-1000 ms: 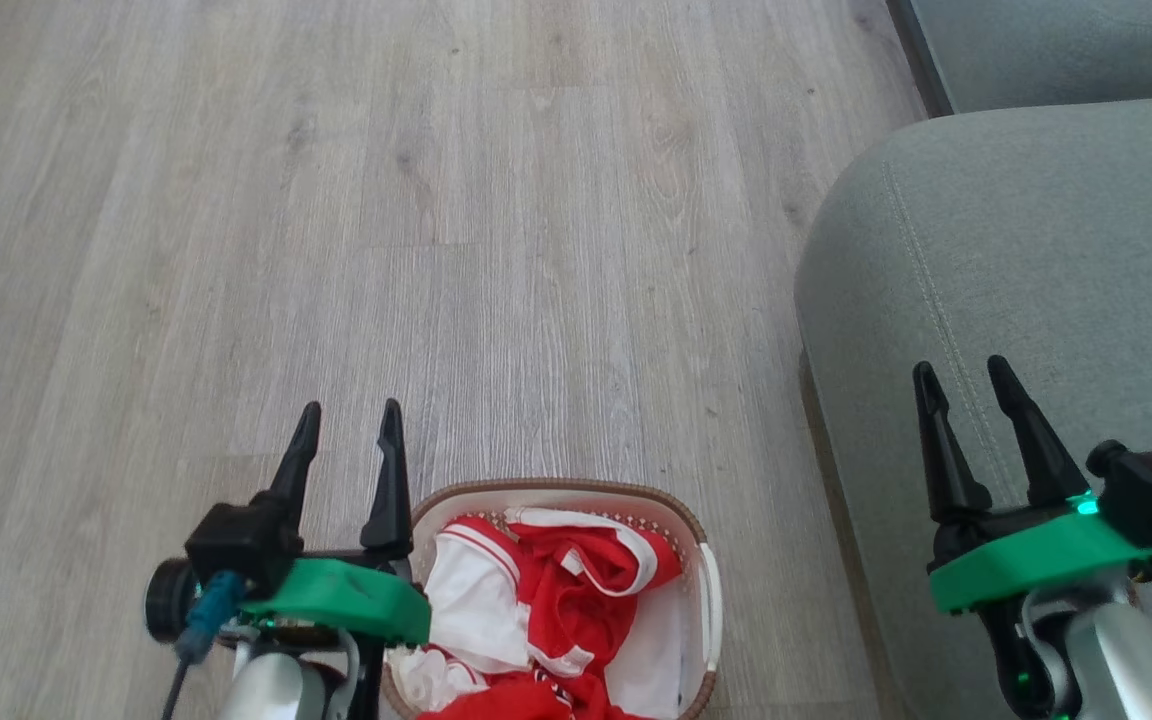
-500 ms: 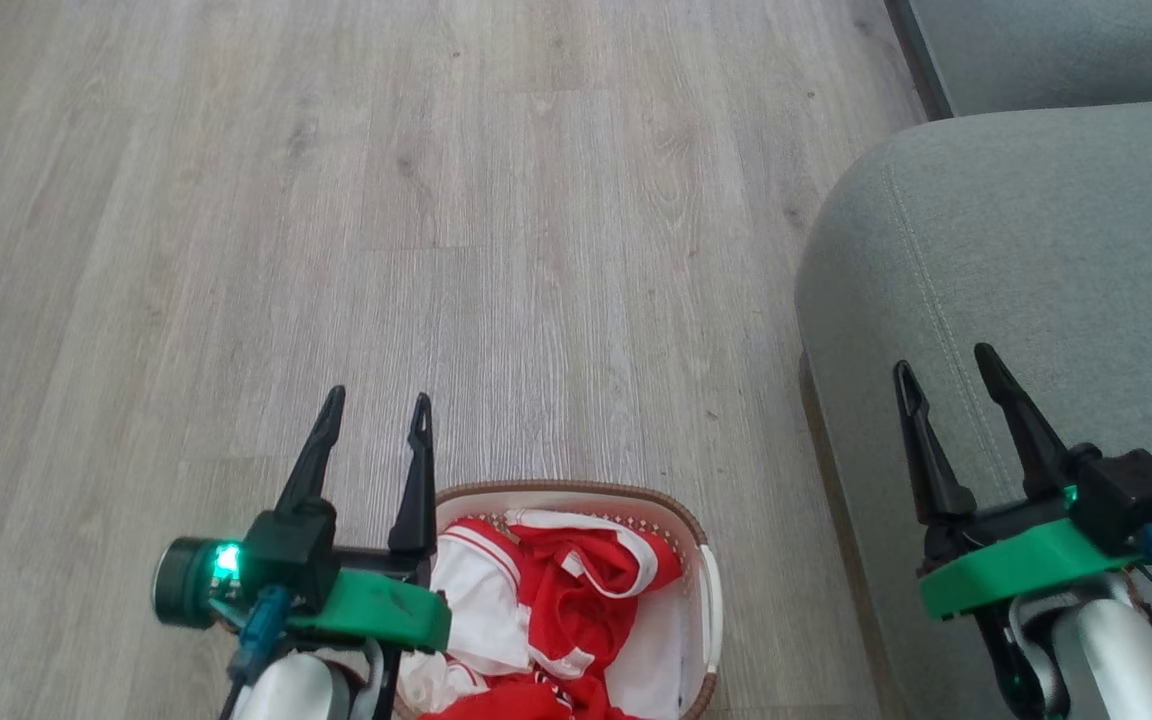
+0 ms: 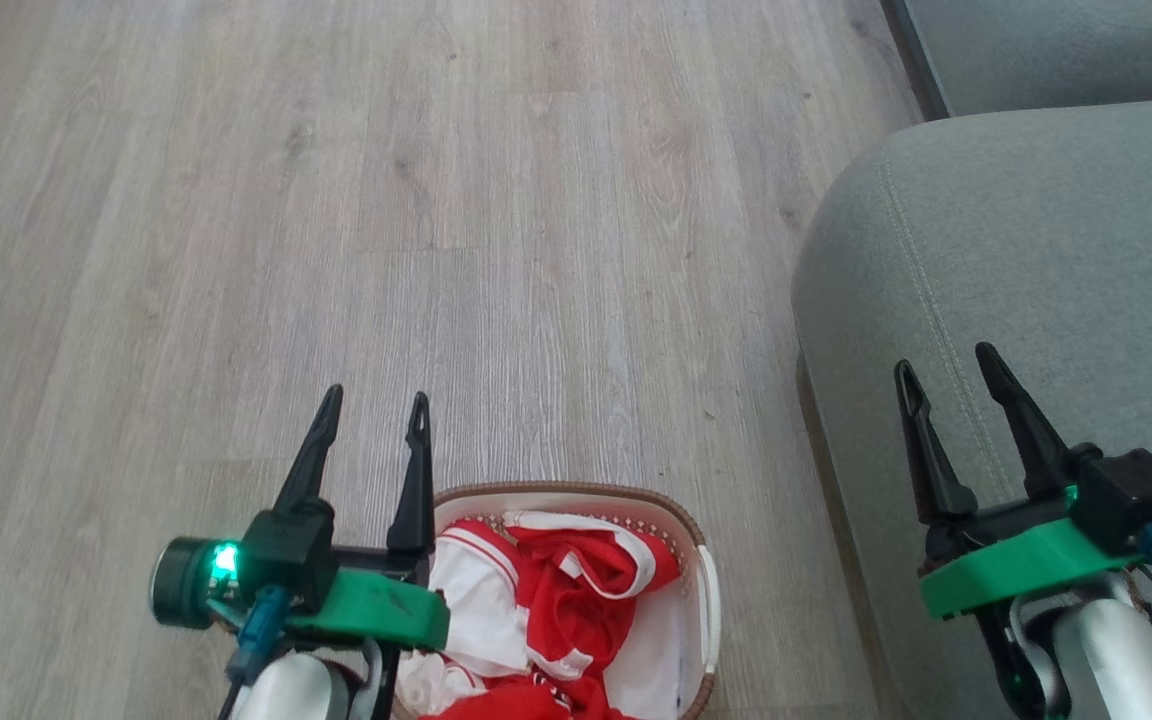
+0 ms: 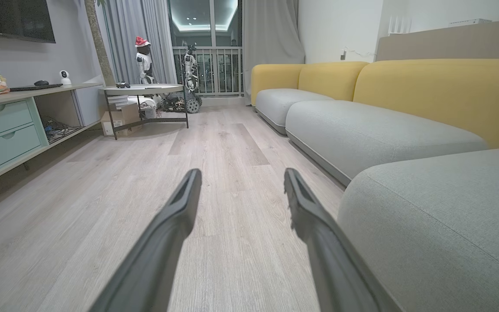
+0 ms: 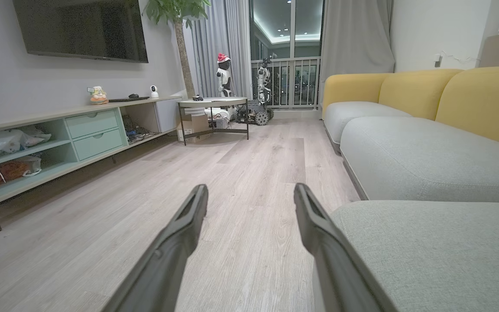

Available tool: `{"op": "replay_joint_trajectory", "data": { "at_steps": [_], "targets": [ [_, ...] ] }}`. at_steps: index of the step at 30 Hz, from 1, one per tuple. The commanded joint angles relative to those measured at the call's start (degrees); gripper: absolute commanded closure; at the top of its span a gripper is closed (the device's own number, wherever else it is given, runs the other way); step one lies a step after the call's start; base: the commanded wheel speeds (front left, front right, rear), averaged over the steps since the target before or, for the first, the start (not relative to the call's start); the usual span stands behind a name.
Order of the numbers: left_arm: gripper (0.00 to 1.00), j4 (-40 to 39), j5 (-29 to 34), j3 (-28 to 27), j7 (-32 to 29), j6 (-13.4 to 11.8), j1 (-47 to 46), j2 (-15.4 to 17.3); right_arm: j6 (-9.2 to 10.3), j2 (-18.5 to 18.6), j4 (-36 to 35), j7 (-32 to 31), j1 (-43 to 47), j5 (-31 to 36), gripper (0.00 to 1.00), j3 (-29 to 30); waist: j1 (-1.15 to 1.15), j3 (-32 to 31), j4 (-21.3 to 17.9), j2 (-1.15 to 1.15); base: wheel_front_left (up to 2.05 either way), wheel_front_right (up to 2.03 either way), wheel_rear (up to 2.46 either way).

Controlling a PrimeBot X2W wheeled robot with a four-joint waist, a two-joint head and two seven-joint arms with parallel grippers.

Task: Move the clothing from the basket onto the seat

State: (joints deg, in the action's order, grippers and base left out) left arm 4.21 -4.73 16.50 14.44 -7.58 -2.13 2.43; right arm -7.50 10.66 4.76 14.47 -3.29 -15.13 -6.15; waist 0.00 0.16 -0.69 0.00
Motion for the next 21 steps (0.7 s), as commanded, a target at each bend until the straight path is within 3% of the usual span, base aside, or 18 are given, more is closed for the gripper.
{"op": "replay_joint_trajectory", "data": {
  "at_steps": [1, 11, 21],
  "targets": [
    [0.00, -2.0, 0.0, -1.7, 0.6, 0.0, -3.0, 0.4, 0.01, 0.6, -2.1, 0.5, -3.1, 0.0, 0.00, -1.1, 0.00, 0.0, -0.1, 0.00, 0.00, 0.00, 0.00],
    [0.00, -1.7, -0.9, -1.4, 0.6, -0.1, -3.1, 0.4, 0.01, 1.0, -2.5, 0.5, -3.9, -0.9, 0.00, -1.3, 0.00, 1.0, -1.7, 0.00, 0.00, 0.00, 0.00],
    [0.00, 0.5, -2.8, 1.8, 0.6, -1.7, -5.9, 0.4, 0.01, 3.5, -4.5, 0.5, -6.3, -2.9, 0.00, -0.2, 0.00, 6.8, -3.5, 0.00, 0.00, 0.00, 0.00]
  ]
}}
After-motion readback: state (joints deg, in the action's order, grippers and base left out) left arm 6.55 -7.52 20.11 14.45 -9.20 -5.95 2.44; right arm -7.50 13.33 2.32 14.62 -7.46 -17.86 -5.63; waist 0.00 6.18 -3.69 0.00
